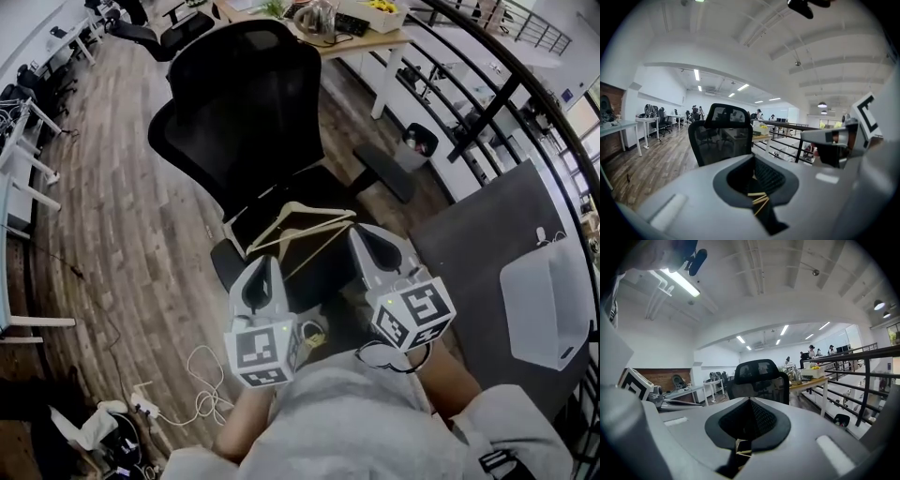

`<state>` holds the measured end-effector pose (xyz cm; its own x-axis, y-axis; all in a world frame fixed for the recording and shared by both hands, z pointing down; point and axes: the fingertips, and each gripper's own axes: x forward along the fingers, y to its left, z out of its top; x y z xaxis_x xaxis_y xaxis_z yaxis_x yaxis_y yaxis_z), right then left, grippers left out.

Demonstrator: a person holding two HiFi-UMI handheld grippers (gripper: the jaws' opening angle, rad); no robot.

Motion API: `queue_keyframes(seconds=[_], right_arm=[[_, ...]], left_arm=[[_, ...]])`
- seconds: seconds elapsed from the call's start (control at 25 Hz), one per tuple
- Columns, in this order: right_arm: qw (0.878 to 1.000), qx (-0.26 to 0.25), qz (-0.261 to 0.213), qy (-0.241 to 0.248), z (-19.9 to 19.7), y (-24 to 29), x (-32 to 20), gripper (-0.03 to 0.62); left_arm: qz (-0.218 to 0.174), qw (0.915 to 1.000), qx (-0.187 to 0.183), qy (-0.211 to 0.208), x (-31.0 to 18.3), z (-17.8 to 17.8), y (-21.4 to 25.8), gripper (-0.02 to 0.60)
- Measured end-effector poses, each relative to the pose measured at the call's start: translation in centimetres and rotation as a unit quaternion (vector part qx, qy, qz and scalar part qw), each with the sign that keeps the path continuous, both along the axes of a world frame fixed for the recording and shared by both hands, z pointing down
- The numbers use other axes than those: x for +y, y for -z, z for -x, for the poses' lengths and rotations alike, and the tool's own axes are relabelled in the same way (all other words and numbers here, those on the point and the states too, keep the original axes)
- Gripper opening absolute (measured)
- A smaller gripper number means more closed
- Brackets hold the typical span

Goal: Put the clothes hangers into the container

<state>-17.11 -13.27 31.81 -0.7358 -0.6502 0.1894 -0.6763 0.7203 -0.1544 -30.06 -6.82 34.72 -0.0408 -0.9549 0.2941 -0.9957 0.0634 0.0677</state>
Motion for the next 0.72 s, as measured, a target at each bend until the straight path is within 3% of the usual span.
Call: queue_keyframes(seconds=[0.2, 0.72], right_arm=[[1.0, 0.007, 0.012, -0.003, 0.5, -1.6, -2.8, 0.0], [0.997, 0.043, 0.062, 0.009, 2.0, -7.7, -10.1, 0.0]], left_arm=[[0.016, 0.9999, 0.001, -0.003, -2.7, 1.1, -1.5, 0.011], [0.099, 0.9944, -0.003, -0.036, -11.2, 1.6, -8.4, 0.011]])
